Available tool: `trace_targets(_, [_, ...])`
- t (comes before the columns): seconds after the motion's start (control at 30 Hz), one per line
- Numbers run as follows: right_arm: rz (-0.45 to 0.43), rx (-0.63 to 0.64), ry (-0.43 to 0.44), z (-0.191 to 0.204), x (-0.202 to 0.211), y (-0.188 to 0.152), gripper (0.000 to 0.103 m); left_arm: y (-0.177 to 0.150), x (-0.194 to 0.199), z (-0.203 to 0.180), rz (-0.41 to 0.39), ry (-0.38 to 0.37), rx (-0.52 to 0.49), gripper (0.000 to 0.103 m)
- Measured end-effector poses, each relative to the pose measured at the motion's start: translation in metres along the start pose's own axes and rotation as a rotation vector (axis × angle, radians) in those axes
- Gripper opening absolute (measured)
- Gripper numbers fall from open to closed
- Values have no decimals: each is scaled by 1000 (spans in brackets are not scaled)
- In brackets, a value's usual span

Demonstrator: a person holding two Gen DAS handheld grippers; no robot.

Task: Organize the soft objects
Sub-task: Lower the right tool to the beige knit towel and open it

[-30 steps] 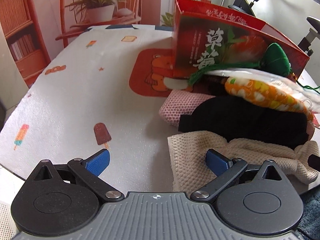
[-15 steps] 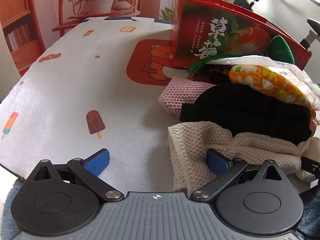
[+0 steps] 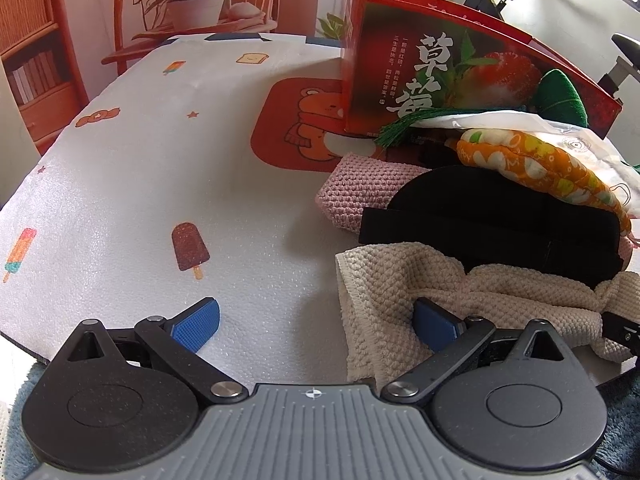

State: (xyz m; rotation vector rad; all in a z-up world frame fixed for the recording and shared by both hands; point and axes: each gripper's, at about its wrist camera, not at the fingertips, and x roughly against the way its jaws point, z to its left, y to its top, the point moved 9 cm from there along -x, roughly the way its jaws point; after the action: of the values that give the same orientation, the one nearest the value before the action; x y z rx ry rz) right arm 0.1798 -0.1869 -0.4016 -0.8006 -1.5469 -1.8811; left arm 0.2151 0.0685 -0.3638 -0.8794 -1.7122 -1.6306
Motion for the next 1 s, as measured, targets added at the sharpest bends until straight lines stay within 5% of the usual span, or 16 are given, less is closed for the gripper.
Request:
trace_targets(0.27, [7, -26, 20, -2, 5, -1, 103, -1, 16, -26, -50, -77, -111, 54])
trace_targets(0.5, [-30, -40, 58, -2, 18, 3, 78, -2, 12, -16, -26, -159, 14, 53])
trace_targets(0.77, [-35, -8, 66, 5, 24, 4, 33, -2, 9, -17, -31, -160, 19, 56])
trace_targets(1.0, [-10, -3, 83, 8, 19, 1, 28, -3, 12, -16, -33, -169, 9, 56])
